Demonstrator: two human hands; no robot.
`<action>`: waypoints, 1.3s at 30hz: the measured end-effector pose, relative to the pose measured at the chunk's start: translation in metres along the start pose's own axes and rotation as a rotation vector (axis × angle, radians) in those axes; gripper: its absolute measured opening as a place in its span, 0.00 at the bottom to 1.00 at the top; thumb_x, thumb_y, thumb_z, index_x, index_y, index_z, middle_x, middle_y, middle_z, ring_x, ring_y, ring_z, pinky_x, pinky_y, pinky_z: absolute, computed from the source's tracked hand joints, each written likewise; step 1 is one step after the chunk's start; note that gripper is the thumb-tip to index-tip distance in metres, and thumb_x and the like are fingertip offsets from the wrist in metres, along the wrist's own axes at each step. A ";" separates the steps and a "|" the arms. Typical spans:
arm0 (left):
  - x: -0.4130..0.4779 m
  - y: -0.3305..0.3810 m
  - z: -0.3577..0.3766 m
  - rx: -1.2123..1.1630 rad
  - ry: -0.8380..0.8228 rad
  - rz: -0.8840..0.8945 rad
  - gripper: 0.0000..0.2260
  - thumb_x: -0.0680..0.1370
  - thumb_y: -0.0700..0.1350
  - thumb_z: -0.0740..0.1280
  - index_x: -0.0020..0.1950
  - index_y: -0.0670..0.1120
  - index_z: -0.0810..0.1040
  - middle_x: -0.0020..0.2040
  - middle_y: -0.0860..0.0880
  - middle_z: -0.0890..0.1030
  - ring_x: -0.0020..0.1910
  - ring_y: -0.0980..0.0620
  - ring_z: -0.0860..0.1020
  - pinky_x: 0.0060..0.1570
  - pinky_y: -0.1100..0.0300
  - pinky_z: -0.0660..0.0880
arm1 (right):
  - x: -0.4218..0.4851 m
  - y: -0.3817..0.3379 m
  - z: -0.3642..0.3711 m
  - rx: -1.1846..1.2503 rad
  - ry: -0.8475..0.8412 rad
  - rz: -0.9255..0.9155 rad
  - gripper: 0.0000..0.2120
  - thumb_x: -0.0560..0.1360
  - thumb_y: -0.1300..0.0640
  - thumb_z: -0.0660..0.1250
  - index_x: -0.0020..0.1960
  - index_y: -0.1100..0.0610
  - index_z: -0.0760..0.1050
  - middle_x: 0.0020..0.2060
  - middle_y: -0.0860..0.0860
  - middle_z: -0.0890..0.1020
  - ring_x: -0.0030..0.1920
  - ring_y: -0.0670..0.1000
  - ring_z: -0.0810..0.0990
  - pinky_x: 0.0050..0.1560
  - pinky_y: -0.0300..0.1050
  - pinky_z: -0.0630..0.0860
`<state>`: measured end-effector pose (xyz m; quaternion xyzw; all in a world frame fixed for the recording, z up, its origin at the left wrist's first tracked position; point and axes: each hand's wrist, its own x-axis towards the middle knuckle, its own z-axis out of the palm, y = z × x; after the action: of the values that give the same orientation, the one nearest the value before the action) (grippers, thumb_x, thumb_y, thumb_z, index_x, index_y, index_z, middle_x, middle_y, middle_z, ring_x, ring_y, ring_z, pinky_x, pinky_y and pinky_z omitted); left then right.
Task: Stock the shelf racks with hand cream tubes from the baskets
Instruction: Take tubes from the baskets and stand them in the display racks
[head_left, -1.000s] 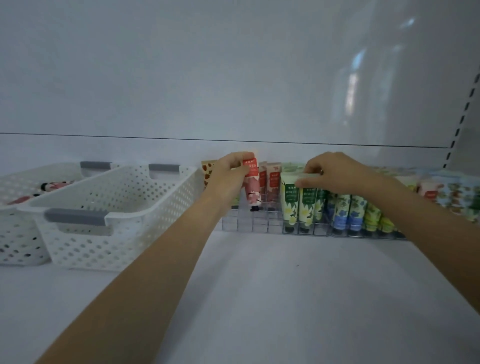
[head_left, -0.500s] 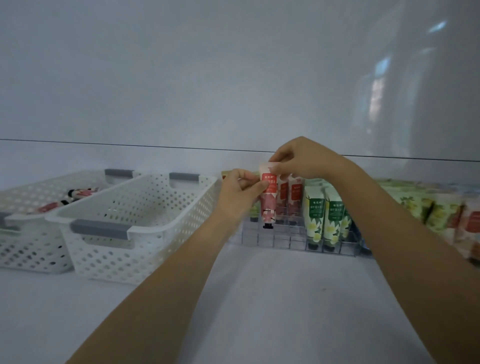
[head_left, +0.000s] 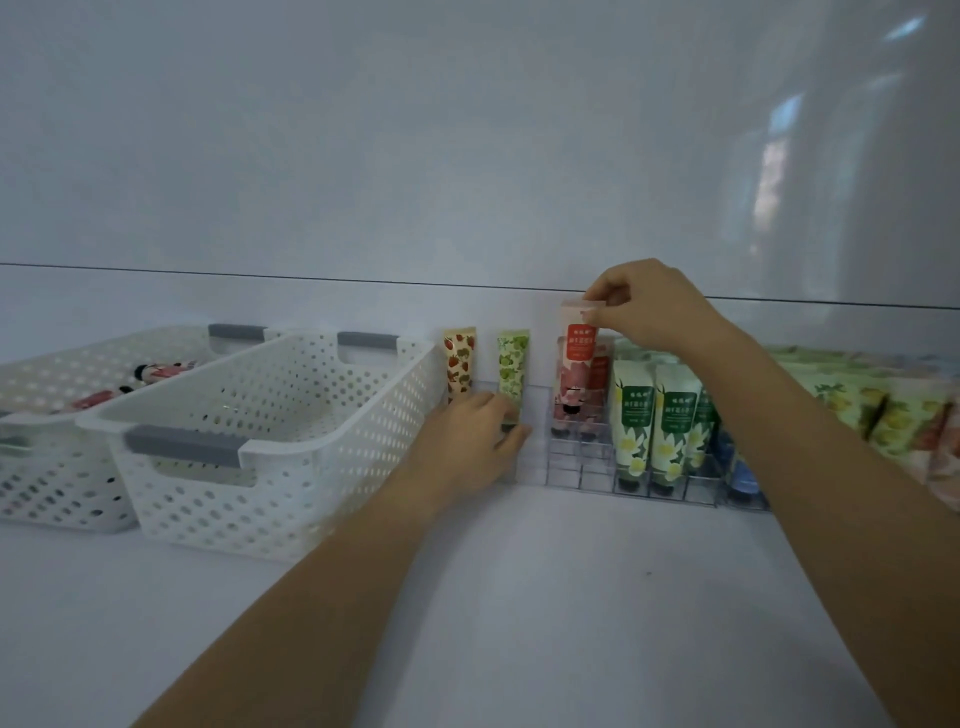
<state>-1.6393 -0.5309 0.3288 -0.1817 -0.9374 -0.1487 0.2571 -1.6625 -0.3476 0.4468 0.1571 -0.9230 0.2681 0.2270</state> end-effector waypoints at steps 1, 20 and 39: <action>-0.001 0.000 0.000 0.015 -0.007 -0.003 0.16 0.80 0.54 0.57 0.61 0.45 0.73 0.59 0.49 0.77 0.58 0.49 0.72 0.55 0.57 0.67 | 0.000 0.000 0.001 0.009 -0.001 -0.001 0.08 0.73 0.59 0.69 0.52 0.56 0.79 0.45 0.49 0.78 0.47 0.47 0.75 0.46 0.38 0.66; 0.022 0.036 -0.051 0.337 0.135 0.056 0.18 0.81 0.51 0.52 0.64 0.42 0.68 0.62 0.44 0.72 0.62 0.44 0.70 0.57 0.51 0.68 | -0.009 -0.020 0.008 -0.085 0.084 -0.222 0.10 0.76 0.58 0.63 0.56 0.54 0.77 0.49 0.49 0.80 0.46 0.47 0.73 0.48 0.40 0.67; -0.025 -0.258 -0.229 0.318 -0.283 -0.279 0.12 0.81 0.45 0.55 0.62 0.45 0.73 0.61 0.47 0.76 0.55 0.49 0.73 0.56 0.56 0.69 | 0.038 -0.225 0.135 -0.143 -0.447 -0.499 0.08 0.76 0.49 0.63 0.54 0.47 0.76 0.48 0.43 0.77 0.49 0.45 0.76 0.51 0.42 0.74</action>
<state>-1.6286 -0.8522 0.4558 -0.0269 -0.9917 -0.0062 0.1257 -1.6473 -0.6122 0.4594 0.4167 -0.8995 0.0976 0.0883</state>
